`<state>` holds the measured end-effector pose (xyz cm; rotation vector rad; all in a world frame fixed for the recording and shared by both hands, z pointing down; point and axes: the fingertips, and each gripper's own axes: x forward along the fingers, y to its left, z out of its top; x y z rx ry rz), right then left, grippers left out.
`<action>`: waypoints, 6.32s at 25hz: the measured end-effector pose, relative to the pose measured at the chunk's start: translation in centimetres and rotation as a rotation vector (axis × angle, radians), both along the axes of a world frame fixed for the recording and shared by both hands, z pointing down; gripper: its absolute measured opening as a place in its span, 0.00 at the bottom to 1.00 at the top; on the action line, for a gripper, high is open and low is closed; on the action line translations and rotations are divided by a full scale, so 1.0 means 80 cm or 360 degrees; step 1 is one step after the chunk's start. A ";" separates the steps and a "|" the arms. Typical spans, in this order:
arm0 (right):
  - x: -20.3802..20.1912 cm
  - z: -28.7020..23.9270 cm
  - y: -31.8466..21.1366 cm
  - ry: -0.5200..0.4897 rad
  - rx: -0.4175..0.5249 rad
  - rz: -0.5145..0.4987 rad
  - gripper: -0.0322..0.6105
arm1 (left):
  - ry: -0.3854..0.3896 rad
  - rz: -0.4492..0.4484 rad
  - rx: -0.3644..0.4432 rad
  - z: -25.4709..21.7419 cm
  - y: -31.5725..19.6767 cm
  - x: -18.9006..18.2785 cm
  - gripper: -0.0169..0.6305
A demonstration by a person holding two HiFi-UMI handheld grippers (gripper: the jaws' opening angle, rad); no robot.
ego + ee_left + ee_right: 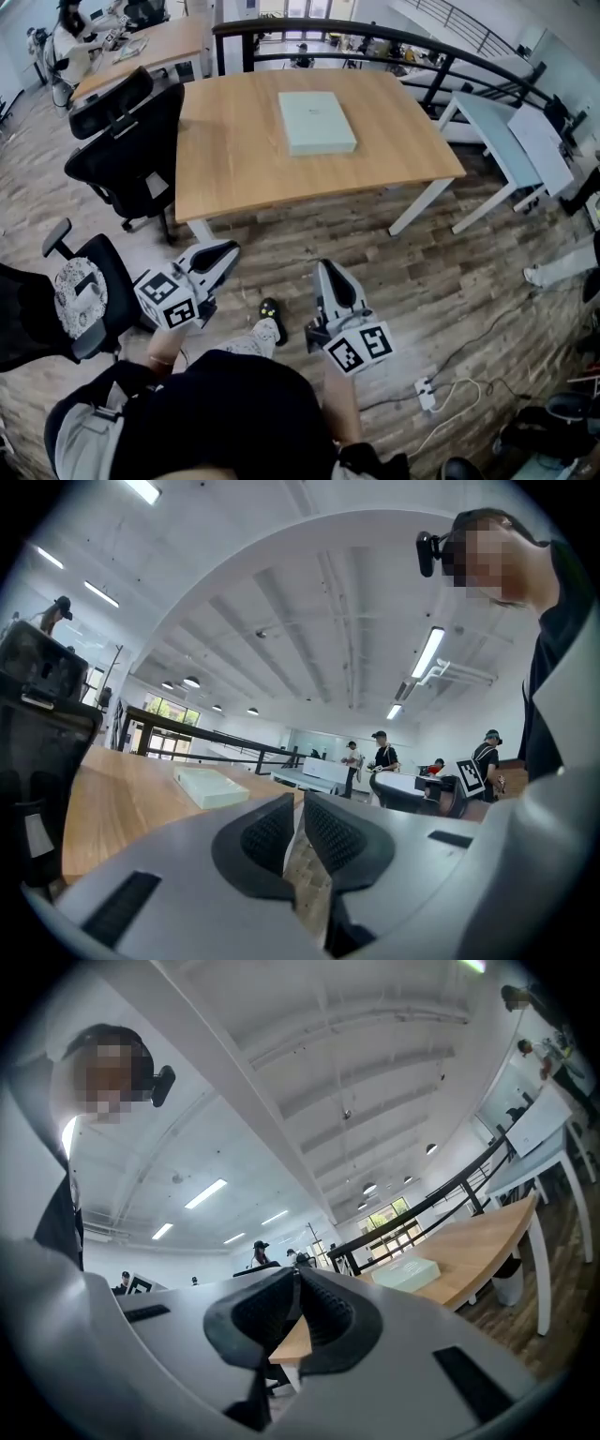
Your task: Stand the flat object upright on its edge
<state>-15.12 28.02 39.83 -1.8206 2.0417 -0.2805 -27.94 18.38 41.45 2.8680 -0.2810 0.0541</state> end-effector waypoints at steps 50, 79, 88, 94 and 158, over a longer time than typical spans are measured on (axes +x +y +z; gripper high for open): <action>0.183 0.000 -0.165 0.0003 -0.0110 0.0139 0.10 | 0.0016 0.0186 -0.0112 0.015 -0.181 0.210 0.09; 0.228 0.020 -0.279 -0.0017 -0.0152 -0.0009 0.10 | 0.0038 0.0063 -0.0121 0.028 -0.287 0.254 0.09; 0.226 0.023 -0.304 0.0025 -0.0195 -0.0049 0.10 | 0.0007 -0.0077 -0.0182 0.049 -0.311 0.224 0.09; 0.253 0.016 -0.336 0.0070 -0.0187 -0.0088 0.10 | 0.0020 -0.0149 -0.0147 0.038 -0.340 0.241 0.09; 0.479 0.052 -0.603 0.0023 -0.0203 -0.0564 0.10 | -0.0132 -0.0525 -0.0110 0.049 -0.539 0.437 0.09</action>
